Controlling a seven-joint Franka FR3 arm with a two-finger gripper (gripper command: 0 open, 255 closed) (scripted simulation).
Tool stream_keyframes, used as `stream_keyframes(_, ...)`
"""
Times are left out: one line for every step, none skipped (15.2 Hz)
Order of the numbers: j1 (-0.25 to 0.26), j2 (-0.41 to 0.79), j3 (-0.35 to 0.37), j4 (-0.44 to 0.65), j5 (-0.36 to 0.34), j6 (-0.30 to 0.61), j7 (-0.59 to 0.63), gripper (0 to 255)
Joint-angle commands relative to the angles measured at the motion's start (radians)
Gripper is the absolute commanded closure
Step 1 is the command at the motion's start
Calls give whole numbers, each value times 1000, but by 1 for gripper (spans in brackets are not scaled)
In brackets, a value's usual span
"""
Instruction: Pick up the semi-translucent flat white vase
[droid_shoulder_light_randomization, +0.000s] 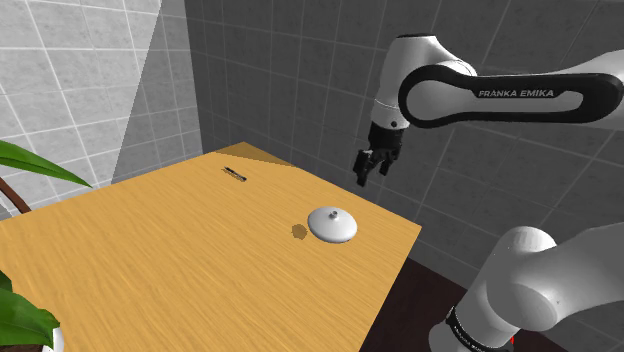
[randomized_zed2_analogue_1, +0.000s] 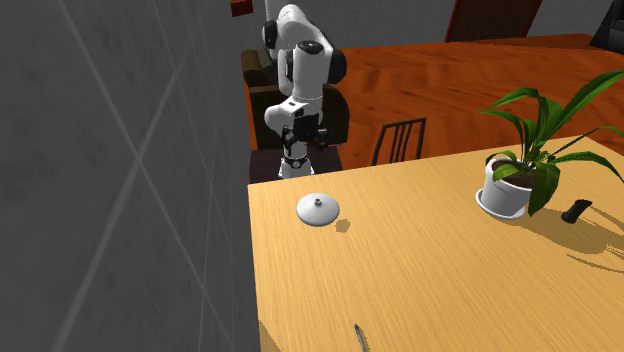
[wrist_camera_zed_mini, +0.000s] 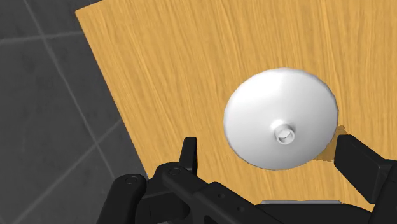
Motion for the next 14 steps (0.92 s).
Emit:
stream_keyframes(5, 44, 15, -21, 12, 64, 26, 0)
stream_keyframes(7, 71, 22, -28, 16, 96, 37, 0)
stream_keyframes(9, 99, 29, -34, 20, 128, 49, 0)
stream_keyframes(11, 128, 35, -39, 24, 161, 60, 0)
stream_keyframes(12, 158, 42, -42, 27, 193, 71, 0)
stream_keyframes(14, 190, 49, -43, 30, 224, 83, 0)
stream_keyframes(15, 222, 55, -43, 32, 255, 94, 0)
stream_keyframes(16, 256, 62, -42, 34, 286, 105, 0)
stream_keyframes(17, 274, 65, -40, 34, 303, 112, 0)
stream_keyframes(16, 280, 66, -50, 34, 318, 113, 0)
stream_keyframes(16, 286, 67, -58, 33, 332, 114, 0)
stream_keyframes(16, 292, 67, -67, 32, 347, 115, 0)
stream_keyframes(16, 299, 68, -76, 32, 362, 116, 0)
stream_keyframes(15, 306, 69, -84, 31, 377, 118, 0)
